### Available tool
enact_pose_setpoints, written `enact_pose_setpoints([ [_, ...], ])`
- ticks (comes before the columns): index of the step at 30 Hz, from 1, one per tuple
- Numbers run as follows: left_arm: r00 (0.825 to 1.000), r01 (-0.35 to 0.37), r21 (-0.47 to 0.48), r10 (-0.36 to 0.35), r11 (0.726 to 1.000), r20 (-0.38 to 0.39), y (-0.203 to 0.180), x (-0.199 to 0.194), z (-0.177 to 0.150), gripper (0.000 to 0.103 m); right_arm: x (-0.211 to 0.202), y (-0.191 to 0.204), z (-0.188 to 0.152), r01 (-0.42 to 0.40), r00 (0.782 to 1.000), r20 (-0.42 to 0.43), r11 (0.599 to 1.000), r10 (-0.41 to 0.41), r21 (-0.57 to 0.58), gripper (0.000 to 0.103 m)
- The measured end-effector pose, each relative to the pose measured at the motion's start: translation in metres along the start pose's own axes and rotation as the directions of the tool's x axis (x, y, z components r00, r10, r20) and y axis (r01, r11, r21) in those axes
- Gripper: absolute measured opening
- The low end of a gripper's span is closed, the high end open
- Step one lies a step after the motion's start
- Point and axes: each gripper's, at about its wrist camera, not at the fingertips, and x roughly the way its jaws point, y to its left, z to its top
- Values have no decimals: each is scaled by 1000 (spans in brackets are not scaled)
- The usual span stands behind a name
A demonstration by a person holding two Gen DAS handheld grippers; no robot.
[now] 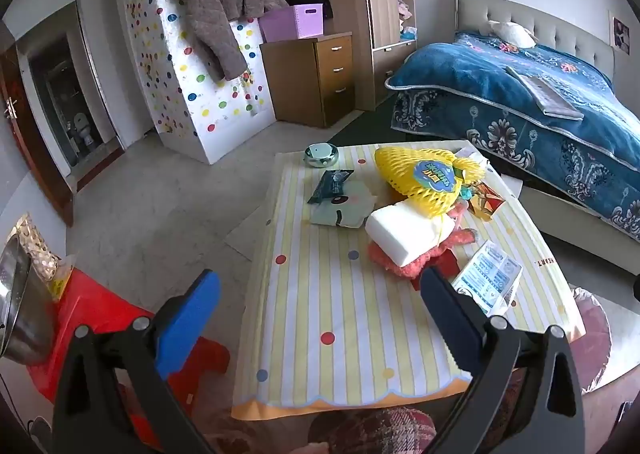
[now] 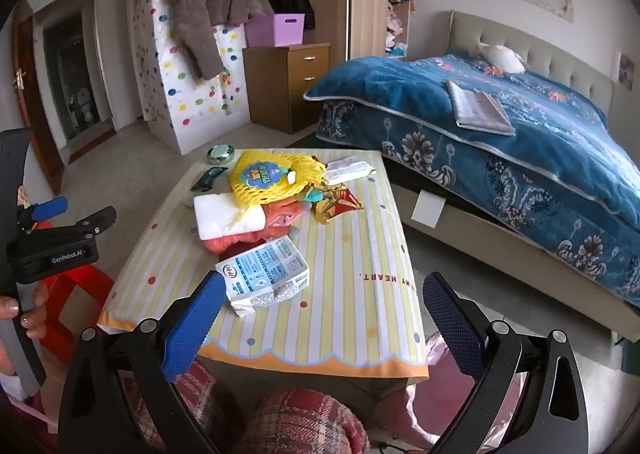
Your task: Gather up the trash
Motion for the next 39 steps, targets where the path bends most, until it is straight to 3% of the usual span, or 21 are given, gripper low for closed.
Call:
enact_pose_setpoints([
  [39,1000,-24,-1,24,1000,-20,5,6,-5,97,1,1,-1,4,1000,-1,1000,-4,15,98],
])
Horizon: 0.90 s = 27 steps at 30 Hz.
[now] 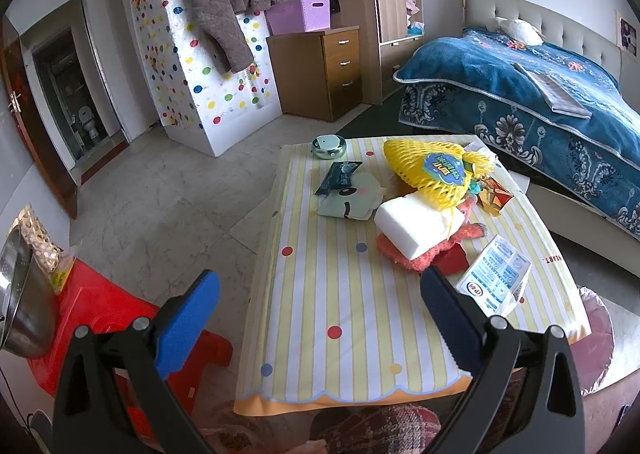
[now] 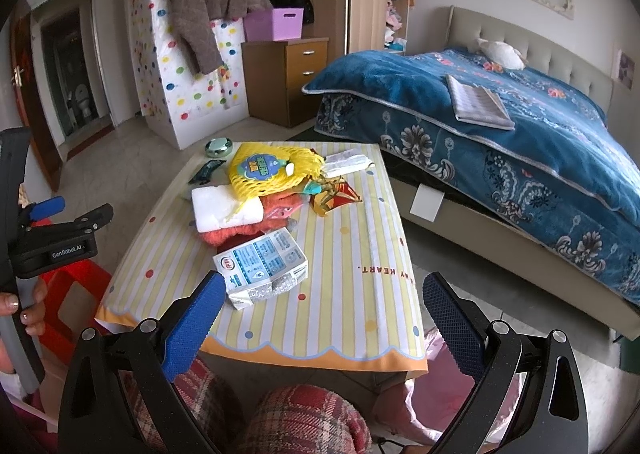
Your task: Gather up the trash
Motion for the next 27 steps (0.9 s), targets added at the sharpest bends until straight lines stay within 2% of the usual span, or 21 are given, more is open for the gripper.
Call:
enact_pose_setpoints([
  [27,1000,0,-3,0,1000,-5,3,3,-4,97,2,0,-2,1,1000,-7,1000,-1,-1,98],
])
